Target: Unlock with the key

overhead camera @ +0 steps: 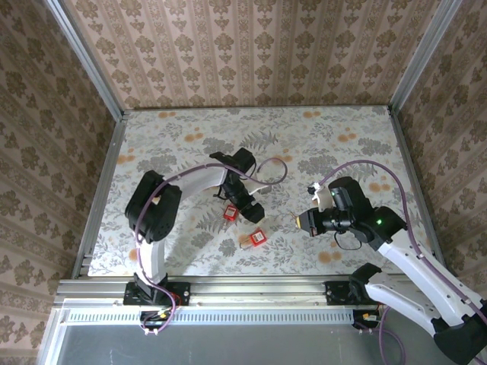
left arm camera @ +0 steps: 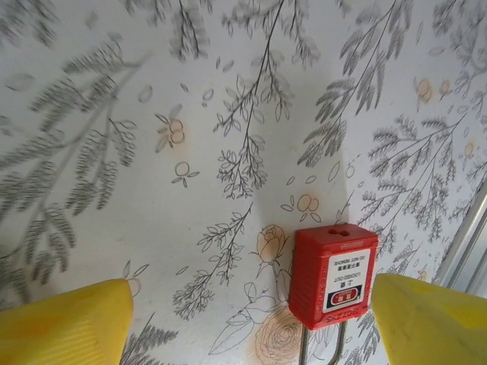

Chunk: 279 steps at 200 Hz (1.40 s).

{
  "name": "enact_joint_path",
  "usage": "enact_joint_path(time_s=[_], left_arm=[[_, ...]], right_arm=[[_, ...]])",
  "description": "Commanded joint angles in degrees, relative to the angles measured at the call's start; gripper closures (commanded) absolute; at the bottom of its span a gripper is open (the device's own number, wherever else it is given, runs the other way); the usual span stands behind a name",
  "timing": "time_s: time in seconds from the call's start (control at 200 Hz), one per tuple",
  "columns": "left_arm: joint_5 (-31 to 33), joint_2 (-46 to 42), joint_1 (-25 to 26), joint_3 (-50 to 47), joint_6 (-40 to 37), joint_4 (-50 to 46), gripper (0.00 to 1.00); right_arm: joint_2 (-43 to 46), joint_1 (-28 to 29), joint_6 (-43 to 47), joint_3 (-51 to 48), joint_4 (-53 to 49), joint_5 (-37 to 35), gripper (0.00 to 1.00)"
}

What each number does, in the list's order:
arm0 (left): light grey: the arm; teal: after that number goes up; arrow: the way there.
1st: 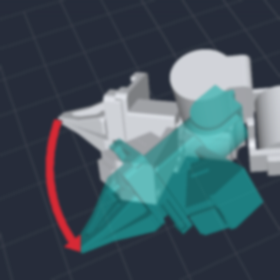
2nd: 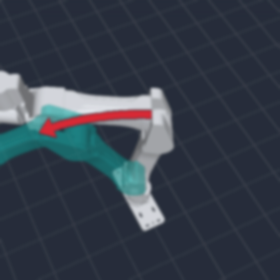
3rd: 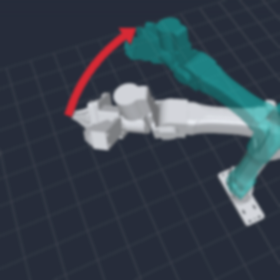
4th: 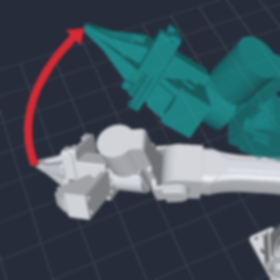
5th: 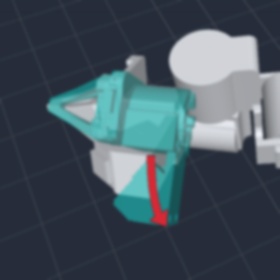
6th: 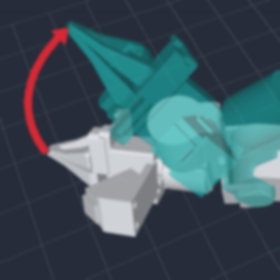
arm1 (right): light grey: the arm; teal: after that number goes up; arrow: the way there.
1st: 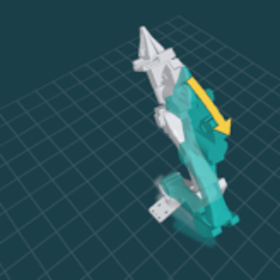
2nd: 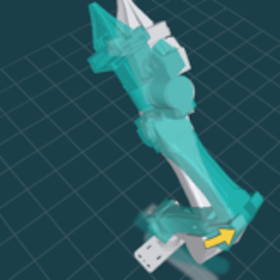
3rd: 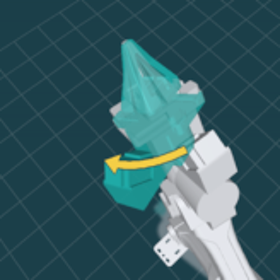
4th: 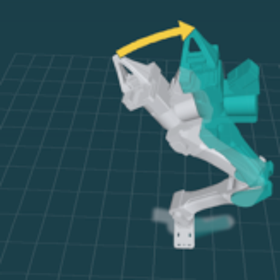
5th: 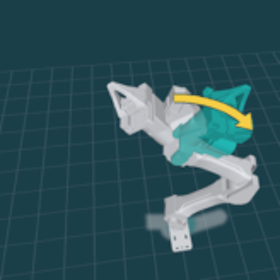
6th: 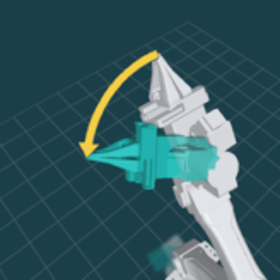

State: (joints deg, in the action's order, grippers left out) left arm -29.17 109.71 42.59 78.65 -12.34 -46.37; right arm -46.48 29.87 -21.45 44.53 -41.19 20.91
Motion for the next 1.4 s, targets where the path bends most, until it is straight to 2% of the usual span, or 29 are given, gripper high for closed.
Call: enact_joint_path(time_s=[0.0,0.16,0.355,0.515,0.915,1.39], left_arm=[[3.61,-5.29,2.47,-2.89,0.29,1.80,0.17],[6.76,-7.04,5.68,-7.09,-3.83,1.46,0.15],[12.96,-3.01,10.00,-7.47,-2.57,2.56,0.15],[15.63,-0.76,12.01,-7.28,-0.05,4.47,0.15],[18.52,-0.04,14.80,-9.37,2.70,4.70,0.16],[17.63,-2.57,15.94,-12.80,6.45,5.99,0.19]], right_arm=[[1.33,-0.16,-1.48,0.03,-1.48,-0.80,1.00],[4.02,-0.16,-2.78,0.29,-2.75,-0.87,1.00],[5.61,-0.16,-3.26,0.91,-3.28,-0.61,1.00],[5.83,-0.16,-3.56,0.91,-3.11,-0.51,1.00],[6.05,-0.17,-3.49,0.30,-2.85,-0.78,1.00],[4.56,-0.16,-3.22,0.20,-1.79,-0.42,1.00]])
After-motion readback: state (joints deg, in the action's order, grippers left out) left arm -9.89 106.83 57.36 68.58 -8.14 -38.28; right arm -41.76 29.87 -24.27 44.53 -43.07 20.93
